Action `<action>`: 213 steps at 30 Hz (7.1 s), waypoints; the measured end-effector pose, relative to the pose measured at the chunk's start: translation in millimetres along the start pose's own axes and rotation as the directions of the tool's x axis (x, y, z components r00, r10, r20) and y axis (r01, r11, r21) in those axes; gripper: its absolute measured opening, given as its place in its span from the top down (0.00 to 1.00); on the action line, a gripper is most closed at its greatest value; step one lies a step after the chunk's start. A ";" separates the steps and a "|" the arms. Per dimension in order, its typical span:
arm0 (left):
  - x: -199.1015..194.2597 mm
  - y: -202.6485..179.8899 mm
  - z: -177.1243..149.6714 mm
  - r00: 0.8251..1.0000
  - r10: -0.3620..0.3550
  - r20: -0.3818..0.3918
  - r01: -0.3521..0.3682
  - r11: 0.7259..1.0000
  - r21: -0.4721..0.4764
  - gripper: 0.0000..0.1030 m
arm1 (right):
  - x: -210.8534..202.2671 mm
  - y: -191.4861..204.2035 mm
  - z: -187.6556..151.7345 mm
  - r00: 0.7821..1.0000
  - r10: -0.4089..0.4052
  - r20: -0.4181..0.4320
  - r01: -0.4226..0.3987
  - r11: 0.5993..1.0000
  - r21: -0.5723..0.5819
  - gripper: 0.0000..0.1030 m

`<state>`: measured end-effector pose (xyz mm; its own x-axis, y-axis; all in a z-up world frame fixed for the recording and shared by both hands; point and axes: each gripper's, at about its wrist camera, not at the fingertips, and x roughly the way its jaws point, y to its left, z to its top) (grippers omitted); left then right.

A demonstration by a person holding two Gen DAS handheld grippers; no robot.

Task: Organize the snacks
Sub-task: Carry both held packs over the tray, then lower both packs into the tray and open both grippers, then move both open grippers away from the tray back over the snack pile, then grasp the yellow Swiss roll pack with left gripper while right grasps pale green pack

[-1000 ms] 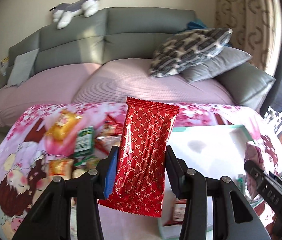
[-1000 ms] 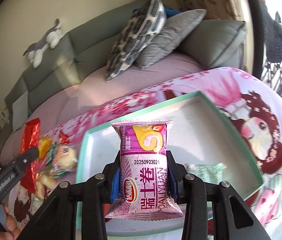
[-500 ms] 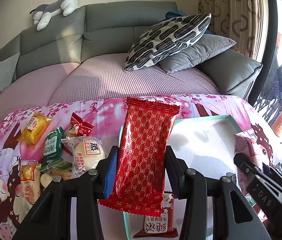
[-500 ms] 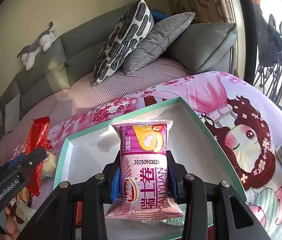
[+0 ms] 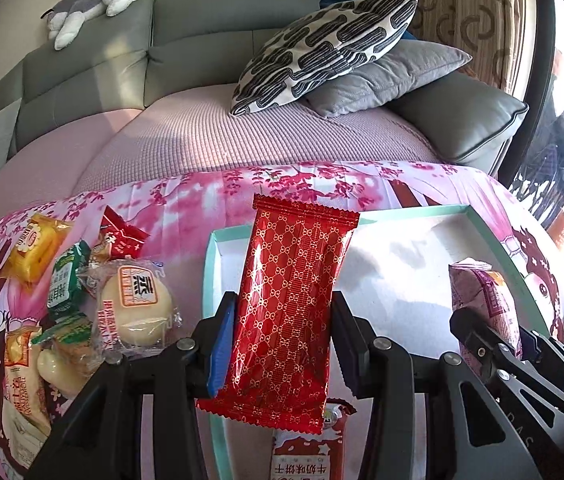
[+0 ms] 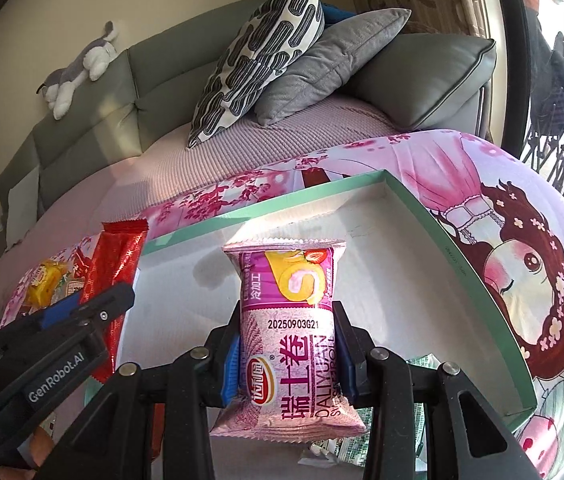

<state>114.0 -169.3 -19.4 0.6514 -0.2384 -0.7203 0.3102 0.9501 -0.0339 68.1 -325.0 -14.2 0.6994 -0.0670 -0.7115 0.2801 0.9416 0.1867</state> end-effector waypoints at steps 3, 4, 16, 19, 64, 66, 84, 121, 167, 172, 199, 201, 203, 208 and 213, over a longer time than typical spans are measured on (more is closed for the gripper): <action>5.5 -2.4 -1.2 1.000 -0.004 -0.014 0.004 1.000 0.004 0.55 | 2.4 1.9 -0.4 1.000 -0.010 -0.008 0.010 1.000 -0.011 0.60; 7.3 -3.1 -1.8 1.000 -0.005 -0.020 0.005 1.000 0.004 0.55 | 3.1 2.7 -0.5 1.000 -0.014 -0.010 0.014 1.000 -0.016 0.60; 17.8 -4.0 -5.5 0.998 -0.007 -0.066 0.007 1.000 -0.001 0.54 | 5.3 7.1 -0.4 0.999 -0.038 -0.019 0.037 0.998 -0.044 0.60; 18.9 -5.9 -5.6 0.998 -0.005 -0.069 0.005 1.000 0.006 0.54 | 5.8 7.1 -0.6 0.999 -0.036 -0.021 0.035 0.999 -0.041 0.60; 5.0 31.7 -0.2 0.974 0.200 -0.110 -0.206 0.978 -0.046 0.06 | 2.1 -6.1 1.6 0.993 -0.116 -0.023 0.116 0.993 0.015 0.05; 5.9 33.8 -0.5 0.973 0.203 -0.113 -0.210 0.976 -0.051 0.06 | 1.7 -6.5 1.3 0.993 -0.118 -0.019 0.118 0.993 0.017 0.00; -4.1 52.0 -5.9 0.977 0.182 -0.110 -0.196 0.972 -0.133 0.02 | -6.0 -7.3 1.5 0.996 -0.082 0.032 0.081 0.996 0.043 0.00; -76.0 169.8 -50.9 0.953 0.282 -0.112 -0.302 0.911 -0.279 0.02 | -15.4 102.9 -18.3 0.997 0.027 -0.074 -0.042 0.978 -0.204 0.00; -74.0 279.4 -110.9 0.906 0.290 -0.307 -0.403 0.813 -0.420 0.02 | 12.6 272.8 -121.6 0.898 0.228 -0.377 -0.405 0.765 -0.501 0.00; -74.7 284.1 -112.2 0.905 0.291 -0.311 -0.406 0.808 -0.427 0.02 | 14.7 286.1 -133.0 0.901 0.219 -0.375 -0.407 0.727 -0.553 0.00; -77.6 285.0 -107.3 0.903 0.309 -0.298 -0.417 0.797 -0.437 0.02 | 5.0 255.0 -98.3 0.886 0.334 -0.322 -0.441 0.821 -0.363 0.47; -76.2 281.7 -105.1 0.907 0.303 -0.293 -0.409 0.802 -0.435 0.02 | 6.6 248.1 -94.0 0.895 0.318 -0.313 -0.420 0.837 -0.350 0.47; -74.1 277.3 -102.3 0.910 0.298 -0.287 -0.400 0.809 -0.431 0.02 | 10.6 238.6 -90.3 0.907 0.287 -0.309 -0.386 0.860 -0.335 0.48; -67.7 266.2 -93.0 0.931 0.268 -0.249 -0.356 0.824 -0.442 0.02 | 17.6 217.5 -80.4 0.921 0.253 -0.295 -0.339 0.895 -0.290 0.48; -61.2 256.7 -82.3 0.960 0.202 -0.194 -0.272 0.838 -0.473 0.02 | 22.5 208.1 -76.7 0.924 0.236 -0.300 -0.320 0.909 -0.269 0.48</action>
<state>96.7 105.8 -41.0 0.5533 0.0021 -0.8330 -0.2445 0.9564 -0.1600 91.7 -105.3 -43.3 0.5157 0.2596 -0.8165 -0.1458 0.9657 0.2149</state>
